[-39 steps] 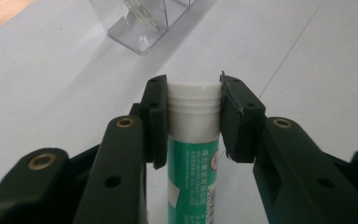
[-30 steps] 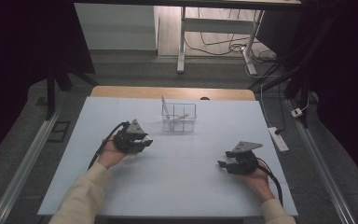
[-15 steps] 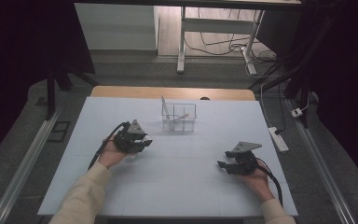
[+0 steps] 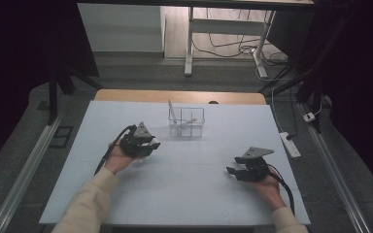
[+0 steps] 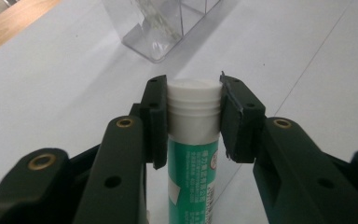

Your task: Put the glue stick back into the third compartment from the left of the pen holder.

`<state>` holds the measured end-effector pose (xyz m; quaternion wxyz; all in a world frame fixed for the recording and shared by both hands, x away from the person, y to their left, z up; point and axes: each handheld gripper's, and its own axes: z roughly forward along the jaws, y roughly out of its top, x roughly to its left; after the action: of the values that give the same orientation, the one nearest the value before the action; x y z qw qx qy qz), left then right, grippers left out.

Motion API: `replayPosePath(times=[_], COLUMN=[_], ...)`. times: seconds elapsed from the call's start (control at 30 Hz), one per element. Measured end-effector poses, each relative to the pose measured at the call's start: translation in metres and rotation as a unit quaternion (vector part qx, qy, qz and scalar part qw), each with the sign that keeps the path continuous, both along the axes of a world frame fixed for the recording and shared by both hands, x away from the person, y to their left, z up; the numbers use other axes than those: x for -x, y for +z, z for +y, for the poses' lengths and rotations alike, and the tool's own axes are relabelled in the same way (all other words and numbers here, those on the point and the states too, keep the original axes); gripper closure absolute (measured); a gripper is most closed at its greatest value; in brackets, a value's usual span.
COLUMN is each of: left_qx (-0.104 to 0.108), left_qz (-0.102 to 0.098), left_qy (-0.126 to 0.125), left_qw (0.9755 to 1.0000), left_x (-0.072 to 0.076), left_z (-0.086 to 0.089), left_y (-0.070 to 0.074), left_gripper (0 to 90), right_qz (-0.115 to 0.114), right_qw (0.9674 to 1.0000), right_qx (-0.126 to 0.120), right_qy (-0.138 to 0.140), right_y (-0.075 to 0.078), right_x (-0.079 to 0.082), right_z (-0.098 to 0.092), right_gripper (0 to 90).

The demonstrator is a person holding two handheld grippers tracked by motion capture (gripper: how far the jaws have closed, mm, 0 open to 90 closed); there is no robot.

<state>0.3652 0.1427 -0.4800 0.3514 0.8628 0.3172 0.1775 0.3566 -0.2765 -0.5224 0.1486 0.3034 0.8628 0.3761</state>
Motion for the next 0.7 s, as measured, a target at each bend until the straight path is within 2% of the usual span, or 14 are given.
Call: replayPosePath(times=[0.17,0.33,0.7], left_qx=[0.005,0.016,0.040], left_qz=[0.000,-0.001,-0.023], left_qy=[0.000,0.001,0.003], left_qw=[1.0000,0.9999,0.9989], left_x=[-0.004,-0.011,-0.023], left_z=[-0.005,-0.011,-0.026], left_y=[0.001,0.003,0.027], left_gripper=[65.3,65.3,65.3], right_qz=[-0.006,-0.008,-0.013], right_qw=[0.9999,0.9999,0.9997], right_qx=[-0.014,-0.013,-0.018], right_qy=[-0.002,-0.002,-0.007], right_y=[0.004,0.004,0.007], right_x=[0.001,0.001,0.001], right_z=[-0.002,-0.003,-0.005], right_gripper=[42.8,42.7,42.7])
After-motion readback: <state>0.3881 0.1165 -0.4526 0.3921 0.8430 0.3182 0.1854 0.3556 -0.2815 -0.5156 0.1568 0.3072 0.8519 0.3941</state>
